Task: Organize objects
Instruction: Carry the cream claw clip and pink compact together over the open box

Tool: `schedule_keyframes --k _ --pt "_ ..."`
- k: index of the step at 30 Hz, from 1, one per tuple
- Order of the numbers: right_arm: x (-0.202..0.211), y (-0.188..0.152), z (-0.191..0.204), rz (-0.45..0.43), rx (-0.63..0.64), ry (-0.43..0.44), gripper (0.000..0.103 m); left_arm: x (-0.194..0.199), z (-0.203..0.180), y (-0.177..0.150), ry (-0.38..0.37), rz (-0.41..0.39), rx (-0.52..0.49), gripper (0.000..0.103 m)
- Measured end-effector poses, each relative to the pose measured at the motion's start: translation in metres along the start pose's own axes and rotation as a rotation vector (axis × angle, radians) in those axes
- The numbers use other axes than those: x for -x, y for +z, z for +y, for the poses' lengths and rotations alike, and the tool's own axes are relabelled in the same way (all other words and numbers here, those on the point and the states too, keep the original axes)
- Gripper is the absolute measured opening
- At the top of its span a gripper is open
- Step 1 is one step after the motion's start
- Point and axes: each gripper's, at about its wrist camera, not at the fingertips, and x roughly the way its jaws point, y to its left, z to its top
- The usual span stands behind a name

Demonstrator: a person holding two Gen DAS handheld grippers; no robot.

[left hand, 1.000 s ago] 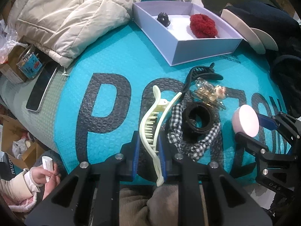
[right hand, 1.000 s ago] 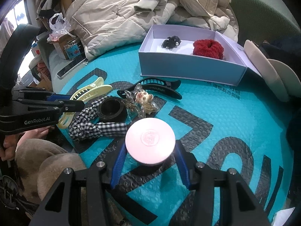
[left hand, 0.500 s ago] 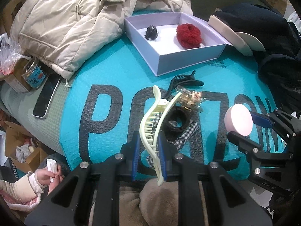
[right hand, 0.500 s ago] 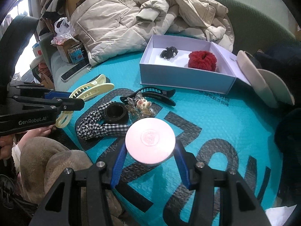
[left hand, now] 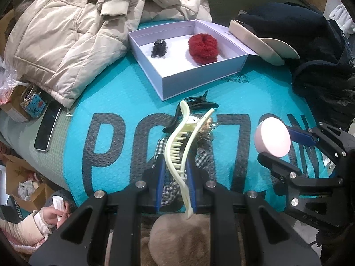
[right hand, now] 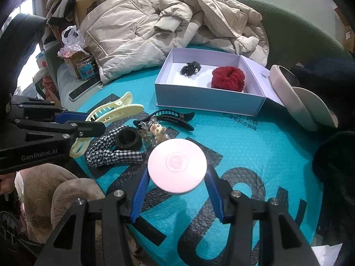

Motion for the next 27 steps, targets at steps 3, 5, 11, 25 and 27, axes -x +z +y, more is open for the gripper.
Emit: schedule_keyframes --k 3,5,11,25,27 --pt "-0.002 0.003 -0.004 0.002 -0.001 -0.002 0.051 -0.003 -0.003 0.004 -0.014 -0.002 -0.004 0.018" --pt "-0.003 0.006 -0.007 0.001 -0.001 -0.004 0.051 -0.005 -0.005 0.008 -0.021 -0.001 -0.007 0.018" --pt "-0.009 0.017 -0.014 -0.003 0.009 -0.009 0.051 -0.013 -0.008 0.023 -0.034 -0.007 -0.012 0.018" --pt "-0.033 0.056 -0.035 -0.02 0.022 0.009 0.051 -0.038 0.002 0.074 -0.052 -0.016 -0.005 0.018" --pt "-0.037 0.062 -0.038 -0.024 0.023 0.012 0.051 -0.043 0.004 0.08 -0.056 -0.017 -0.004 0.018"
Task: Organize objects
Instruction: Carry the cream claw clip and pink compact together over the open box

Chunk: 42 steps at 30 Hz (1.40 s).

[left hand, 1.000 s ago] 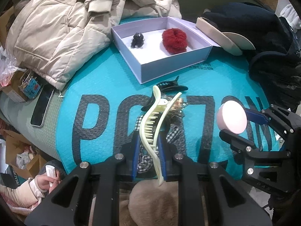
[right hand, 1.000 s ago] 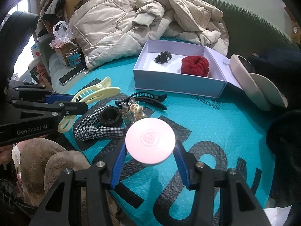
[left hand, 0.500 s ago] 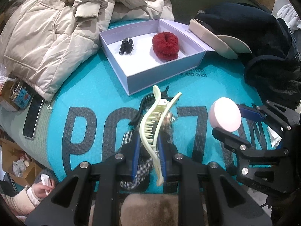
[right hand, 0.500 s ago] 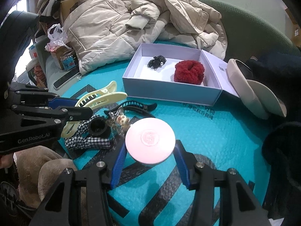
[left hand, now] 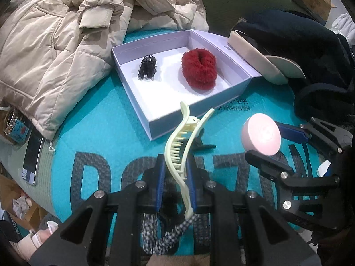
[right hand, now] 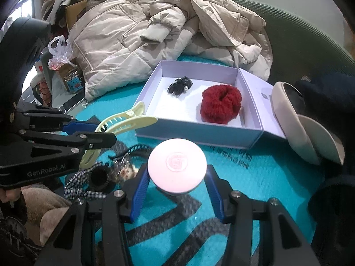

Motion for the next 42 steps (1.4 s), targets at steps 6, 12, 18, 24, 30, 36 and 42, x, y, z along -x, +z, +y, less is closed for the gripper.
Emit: schedule_keyframes --k 6,12,18,24,30,36,42 --pt "-0.012 0.019 -0.011 -0.016 0.005 0.004 0.051 -0.014 0.009 0.025 0.003 -0.015 0.01 0.018" --pt "-0.023 0.039 -0.024 -0.035 0.008 0.003 0.051 -0.027 0.014 0.05 -0.003 -0.025 0.009 0.018" --pt "-0.033 0.057 -0.035 -0.049 0.011 -0.001 0.051 -0.043 0.02 0.072 -0.006 -0.037 0.015 0.018" --pt "-0.046 0.077 -0.046 -0.064 0.013 -0.004 0.051 -0.058 0.025 0.095 0.001 -0.042 0.002 0.018" --pt "-0.059 0.096 -0.06 -0.076 0.006 -0.007 0.051 -0.071 0.036 0.123 0.019 -0.05 0.008 0.018" --pt "-0.073 0.117 -0.072 -0.084 0.0 -0.011 0.051 -0.086 0.044 0.148 0.035 -0.05 0.003 0.018" --pt "-0.088 0.135 -0.082 -0.085 0.004 -0.015 0.051 -0.106 0.049 0.171 0.04 -0.043 -0.001 0.018"
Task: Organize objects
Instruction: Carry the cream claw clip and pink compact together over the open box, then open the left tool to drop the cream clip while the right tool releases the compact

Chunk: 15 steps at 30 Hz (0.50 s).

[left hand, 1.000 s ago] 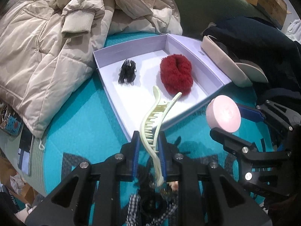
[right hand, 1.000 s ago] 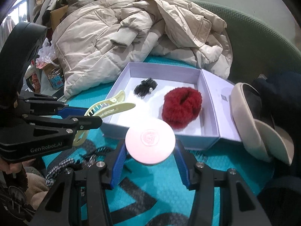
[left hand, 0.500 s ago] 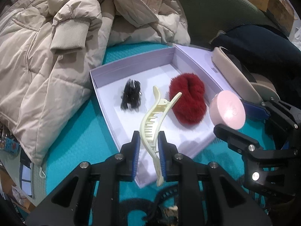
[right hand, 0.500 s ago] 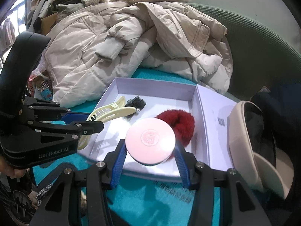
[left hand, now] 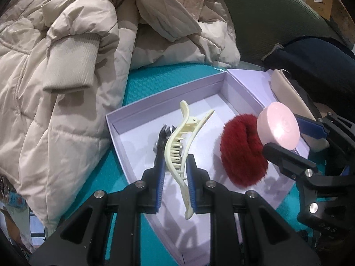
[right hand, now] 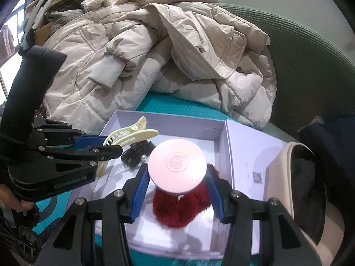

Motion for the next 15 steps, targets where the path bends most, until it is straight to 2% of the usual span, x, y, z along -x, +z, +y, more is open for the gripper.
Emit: schedule_keyframes --k 15 --pt "-0.042 0.019 -0.009 0.03 0.009 0.012 0.051 -0.046 -0.001 0.014 0.006 0.052 -0.014 0.018"
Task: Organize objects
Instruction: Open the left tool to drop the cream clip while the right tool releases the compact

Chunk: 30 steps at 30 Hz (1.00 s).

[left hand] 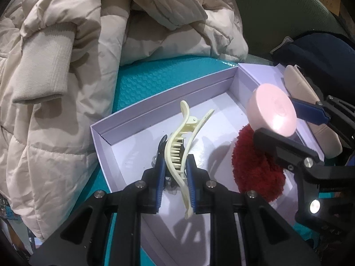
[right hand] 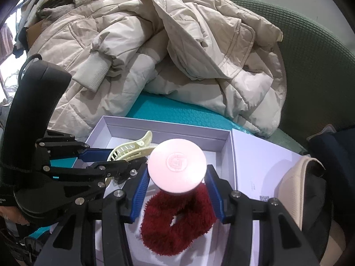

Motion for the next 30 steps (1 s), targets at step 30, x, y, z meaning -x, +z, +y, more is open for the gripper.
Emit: schedule_keyframes --k 30 --pt "0.023 -0.003 -0.012 0.023 -0.031 -0.045 0.057 0.023 -0.007 -0.002 0.021 0.033 0.026 0.035"
